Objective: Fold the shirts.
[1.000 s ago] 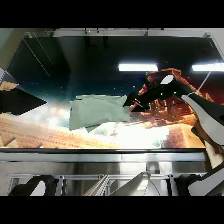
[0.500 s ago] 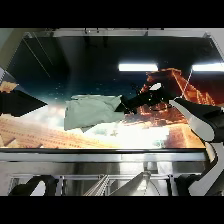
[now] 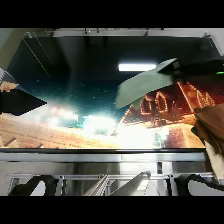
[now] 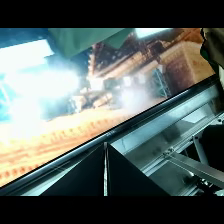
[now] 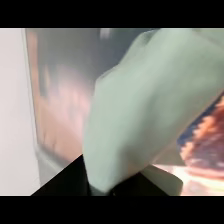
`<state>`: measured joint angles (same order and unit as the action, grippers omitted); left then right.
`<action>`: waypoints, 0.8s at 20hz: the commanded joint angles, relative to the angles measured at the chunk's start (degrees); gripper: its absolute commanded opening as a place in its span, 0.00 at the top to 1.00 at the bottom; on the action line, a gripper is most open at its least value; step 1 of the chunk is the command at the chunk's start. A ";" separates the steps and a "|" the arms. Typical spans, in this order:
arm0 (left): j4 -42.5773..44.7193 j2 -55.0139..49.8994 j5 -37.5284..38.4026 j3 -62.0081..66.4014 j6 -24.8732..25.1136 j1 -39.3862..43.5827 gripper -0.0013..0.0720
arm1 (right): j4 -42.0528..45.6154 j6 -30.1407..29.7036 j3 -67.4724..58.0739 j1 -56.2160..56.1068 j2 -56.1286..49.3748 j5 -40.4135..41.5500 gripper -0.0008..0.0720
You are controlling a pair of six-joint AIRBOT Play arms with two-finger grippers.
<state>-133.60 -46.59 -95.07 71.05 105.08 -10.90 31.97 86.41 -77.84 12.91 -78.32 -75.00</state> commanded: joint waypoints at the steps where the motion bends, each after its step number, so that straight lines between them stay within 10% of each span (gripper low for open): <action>1: -0.09 -1.73 0.90 -0.02 1.44 0.07 0.95 | 9.25 12.46 -0.70 22.51 12.72 -7.30 0.96; 8: -0.07 -7.41 -1.75 -0.02 1.46 0.09 0.95 | 62.88 13.88 3.50 49.05 14.36 -27.82 0.96; 13: 0.02 -8.81 -0.98 -0.11 1.51 2.64 0.95 | 62.97 15.61 11.06 52.72 13.79 -26.40 0.92; 16: 0.07 -8.76 -1.03 -0.11 1.90 4.83 0.95 | 62.99 15.63 11.61 52.72 12.63 -26.95 0.20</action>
<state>-133.62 -55.11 -96.25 70.96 106.59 -7.81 92.31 101.65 -67.79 64.71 -64.97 -101.10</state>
